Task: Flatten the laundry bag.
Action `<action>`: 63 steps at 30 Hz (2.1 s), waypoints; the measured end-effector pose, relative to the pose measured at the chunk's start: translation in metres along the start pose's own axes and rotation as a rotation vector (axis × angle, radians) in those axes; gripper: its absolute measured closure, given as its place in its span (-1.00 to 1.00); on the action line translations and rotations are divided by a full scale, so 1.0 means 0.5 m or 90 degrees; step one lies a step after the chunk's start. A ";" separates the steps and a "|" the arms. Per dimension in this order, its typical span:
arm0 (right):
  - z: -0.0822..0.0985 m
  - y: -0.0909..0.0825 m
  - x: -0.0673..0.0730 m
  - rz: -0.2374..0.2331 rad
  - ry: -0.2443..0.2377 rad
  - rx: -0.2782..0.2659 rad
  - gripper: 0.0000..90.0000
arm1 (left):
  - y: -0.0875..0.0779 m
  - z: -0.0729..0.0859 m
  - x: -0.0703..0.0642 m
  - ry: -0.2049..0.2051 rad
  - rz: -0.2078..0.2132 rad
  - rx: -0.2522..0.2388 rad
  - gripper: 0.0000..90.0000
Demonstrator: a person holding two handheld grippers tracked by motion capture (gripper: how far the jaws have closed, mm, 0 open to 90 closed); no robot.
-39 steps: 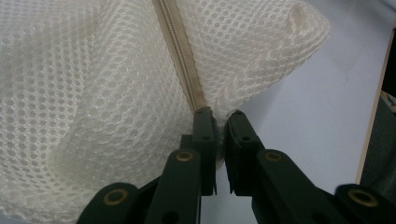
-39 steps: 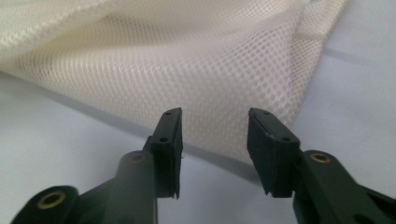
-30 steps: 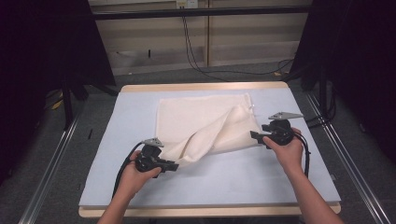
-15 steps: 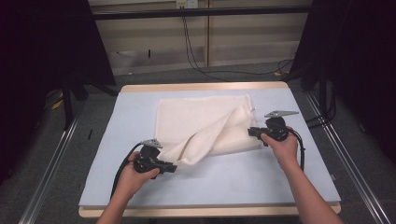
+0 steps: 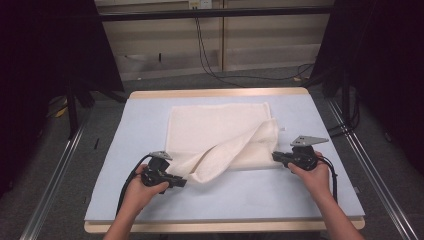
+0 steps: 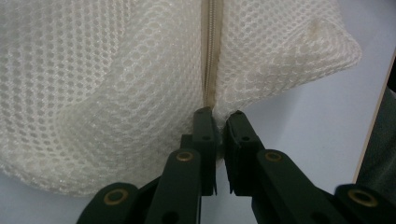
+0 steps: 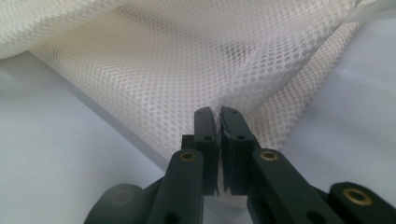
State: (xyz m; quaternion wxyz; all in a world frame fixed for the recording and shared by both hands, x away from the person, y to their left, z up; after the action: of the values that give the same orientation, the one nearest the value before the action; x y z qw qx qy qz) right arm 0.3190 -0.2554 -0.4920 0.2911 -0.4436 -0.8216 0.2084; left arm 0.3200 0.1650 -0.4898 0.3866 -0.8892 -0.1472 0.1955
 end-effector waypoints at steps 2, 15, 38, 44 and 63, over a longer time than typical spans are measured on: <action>0.004 -0.005 -0.002 0.004 0.008 -0.006 0.84 | -0.003 0.004 0.004 -0.004 0.005 -0.004 0.86; -0.018 -0.032 -0.041 0.018 0.107 -0.064 0.70 | -0.008 0.007 0.006 -0.004 0.001 0.001 0.86; -0.038 -0.034 -0.020 -0.061 0.092 -0.063 0.85 | -0.020 0.015 0.000 -0.016 -0.019 -0.004 0.86; 0.002 -0.072 -0.010 -0.084 0.060 -0.059 0.88 | -0.039 0.035 0.006 -0.041 -0.029 -0.007 0.86; 0.056 -0.110 -0.020 -0.030 0.018 -0.008 0.60 | -0.058 0.042 0.009 -0.037 -0.040 -0.005 0.83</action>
State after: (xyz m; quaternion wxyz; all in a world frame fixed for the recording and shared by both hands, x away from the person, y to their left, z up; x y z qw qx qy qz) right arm 0.2714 -0.2949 -0.4825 0.3046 -0.4290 -0.8289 0.1900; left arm 0.3108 0.1990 -0.4824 0.3842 -0.8796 -0.1872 0.2087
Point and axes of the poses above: each handheld gripper's, and its own axes: y roughly forward along the jaws, z roughly out of its underside, x roughly to its left, the point moved 3 cm from there along y, roughly forward along the jaws, and after that the axes turned 13 degrees about y, right-handed, at the moved point
